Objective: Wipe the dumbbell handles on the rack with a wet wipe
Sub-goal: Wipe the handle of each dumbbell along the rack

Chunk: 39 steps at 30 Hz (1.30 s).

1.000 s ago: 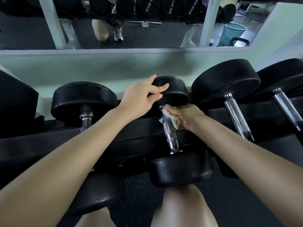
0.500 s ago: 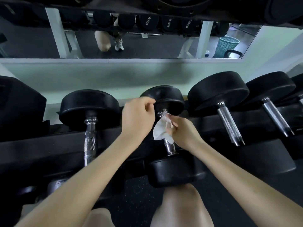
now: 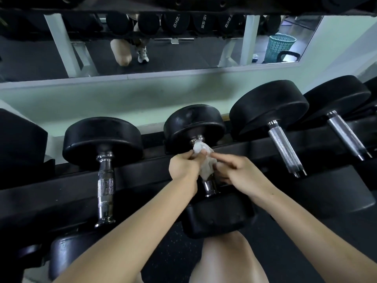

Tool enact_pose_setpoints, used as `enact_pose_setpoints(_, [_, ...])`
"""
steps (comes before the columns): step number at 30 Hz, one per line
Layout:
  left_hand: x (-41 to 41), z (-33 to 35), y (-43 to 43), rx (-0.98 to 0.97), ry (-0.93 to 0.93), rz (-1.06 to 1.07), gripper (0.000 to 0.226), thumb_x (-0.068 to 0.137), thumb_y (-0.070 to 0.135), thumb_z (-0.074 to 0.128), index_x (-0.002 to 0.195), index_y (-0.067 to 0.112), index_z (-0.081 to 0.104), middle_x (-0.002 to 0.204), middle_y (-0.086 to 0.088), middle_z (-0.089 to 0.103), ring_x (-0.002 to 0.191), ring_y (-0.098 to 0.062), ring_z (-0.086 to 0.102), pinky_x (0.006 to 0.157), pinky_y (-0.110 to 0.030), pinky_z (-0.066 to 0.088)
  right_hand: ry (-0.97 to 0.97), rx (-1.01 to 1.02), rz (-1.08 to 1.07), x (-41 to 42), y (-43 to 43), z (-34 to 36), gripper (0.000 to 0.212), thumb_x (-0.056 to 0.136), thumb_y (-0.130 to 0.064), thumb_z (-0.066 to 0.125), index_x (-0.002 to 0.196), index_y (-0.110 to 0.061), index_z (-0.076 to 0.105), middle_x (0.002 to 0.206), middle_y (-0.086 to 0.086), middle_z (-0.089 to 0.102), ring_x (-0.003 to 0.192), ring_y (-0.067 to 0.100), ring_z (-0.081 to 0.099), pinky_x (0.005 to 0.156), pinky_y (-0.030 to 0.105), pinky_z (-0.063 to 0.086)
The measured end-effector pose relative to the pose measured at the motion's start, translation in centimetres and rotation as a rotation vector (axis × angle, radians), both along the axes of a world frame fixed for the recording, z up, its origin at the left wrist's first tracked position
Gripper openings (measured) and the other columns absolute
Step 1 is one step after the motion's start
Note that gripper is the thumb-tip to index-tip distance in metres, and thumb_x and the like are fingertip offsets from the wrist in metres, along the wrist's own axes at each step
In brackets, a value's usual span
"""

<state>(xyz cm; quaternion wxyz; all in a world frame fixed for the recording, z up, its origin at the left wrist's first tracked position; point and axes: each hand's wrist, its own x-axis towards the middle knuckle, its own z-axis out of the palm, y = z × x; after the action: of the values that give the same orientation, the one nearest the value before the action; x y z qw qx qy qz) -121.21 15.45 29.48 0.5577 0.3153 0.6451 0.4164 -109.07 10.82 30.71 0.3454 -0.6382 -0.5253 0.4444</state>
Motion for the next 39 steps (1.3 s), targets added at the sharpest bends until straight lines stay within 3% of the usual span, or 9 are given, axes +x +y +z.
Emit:
enact_pose_setpoints(6, [0.3, 0.5, 0.9, -0.106, -0.158, 0.137, 0.017, 0.071, 0.022, 0.082, 0.075, 0.019, 0.065, 0.076, 0.003, 0.065, 0.074, -0.015, 0.063, 0.071, -0.019, 0.046, 0.228, 0.081, -0.276, -0.3, -0.8, 0.2, 0.023, 0.093, -0.005, 0.054, 0.089, -0.021, 0.069, 0.083, 0.001, 0.075, 0.080, 0.013, 0.072, 0.075, 0.028, 0.058])
enact_pose_setpoints(10, [0.5, 1.1, 1.1, -0.113, -0.233, 0.178, 0.017, 0.075, 0.021, 0.080, 0.085, 0.013, 0.068, 0.072, 0.004, 0.062, 0.065, -0.012, 0.060, 0.061, -0.015, 0.044, 0.173, 0.132, -0.302, -0.6, -1.0, 0.3, 0.022, 0.092, -0.006, 0.055, 0.084, -0.021, 0.070, 0.083, 0.004, 0.074, 0.080, 0.016, 0.072, 0.076, 0.031, 0.058])
enact_pose_setpoints(18, [-1.1, -0.7, -1.0, 0.000, 0.129, -0.253, 0.021, 0.077, 0.028, 0.077, 0.066, 0.016, 0.063, 0.072, -0.001, 0.068, 0.062, -0.008, 0.064, 0.055, -0.012, 0.049, -0.039, 0.203, -0.222, -0.7, -0.8, -0.4, 0.019, 0.086, -0.012, 0.064, 0.084, -0.026, 0.076, 0.082, -0.003, 0.074, 0.083, 0.013, 0.070, 0.085, 0.041, 0.056])
enact_pose_setpoints(22, [-2.3, -0.1, -0.4, 0.016, -0.057, -0.273, 0.024, 0.080, 0.026, 0.075, 0.094, 0.007, 0.072, 0.088, -0.009, 0.073, 0.084, -0.022, 0.070, 0.088, -0.038, 0.055, -0.257, 0.147, -0.004, -0.7, -0.2, 0.2, 0.019, 0.076, -0.020, 0.077, 0.095, -0.022, 0.076, 0.087, -0.008, 0.074, 0.082, -0.001, 0.066, 0.081, 0.017, 0.051])
enact_pose_setpoints(25, [-3.8, -0.1, -0.5, 0.137, 0.053, -0.222, 0.060, 0.077, 0.029, 0.077, 0.129, 0.008, 0.055, 0.114, -0.002, 0.065, 0.106, -0.016, 0.062, 0.098, -0.039, 0.049, -0.502, 0.146, 0.057, -1.4, 1.4, 1.1, 0.010, 0.072, -0.027, 0.078, 0.079, -0.020, 0.076, 0.073, -0.007, 0.070, 0.070, 0.005, 0.063, 0.059, 0.014, 0.044])
enact_pose_setpoints(28, [-4.7, -0.5, -1.0, 0.270, 0.224, -0.338, 0.054, 0.081, 0.031, 0.073, 0.130, 0.019, 0.055, 0.116, 0.007, 0.062, 0.110, -0.008, 0.058, 0.098, -0.035, 0.048, -0.524, 0.133, 0.010, -2.2, 3.4, 1.3, 0.017, 0.070, -0.033, 0.078, 0.062, -0.020, 0.069, 0.066, -0.005, 0.067, 0.066, 0.009, 0.063, 0.055, 0.019, 0.042])
enact_pose_setpoints(33, [-2.2, -1.1, -1.1, 0.194, 0.074, -0.247, 0.048, 0.083, 0.033, 0.070, 0.128, 0.022, 0.057, 0.098, -0.005, 0.070, 0.094, -0.015, 0.066, 0.090, -0.042, 0.054, -0.444, 0.203, -0.117, -2.6, 4.0, 0.6, 0.012, 0.075, -0.018, 0.073, 0.069, -0.021, 0.063, 0.067, -0.009, 0.062, 0.070, 0.008, 0.061, 0.059, 0.016, 0.043])
enact_pose_setpoints(35, [-1.3, -1.5, -0.9, 0.161, 0.063, -0.139, 0.045, 0.082, 0.034, 0.071, 0.122, 0.018, 0.062, 0.095, -0.002, 0.069, 0.091, -0.012, 0.064, 0.090, -0.035, 0.053, -0.392, 0.217, -0.132, -1.8, 2.9, 0.8, 0.007, 0.083, -0.017, 0.066, 0.077, -0.019, 0.067, 0.069, -0.009, 0.066, 0.073, 0.005, 0.063, 0.065, 0.018, 0.047])
enact_pose_setpoints(39, [0.0, -1.4, 0.4, 0.133, 0.143, -0.062, 0.025, 0.083, 0.031, 0.071, 0.065, 0.015, 0.065, 0.065, 0.002, 0.062, 0.070, -0.014, 0.060, 0.063, -0.022, 0.047, -0.388, 0.214, -0.120, -0.5, -0.1, -0.1, 0.020, 0.093, -0.026, 0.055, 0.082, -0.018, 0.070, 0.075, -0.004, 0.070, 0.074, 0.010, 0.065, 0.070, 0.029, 0.052])
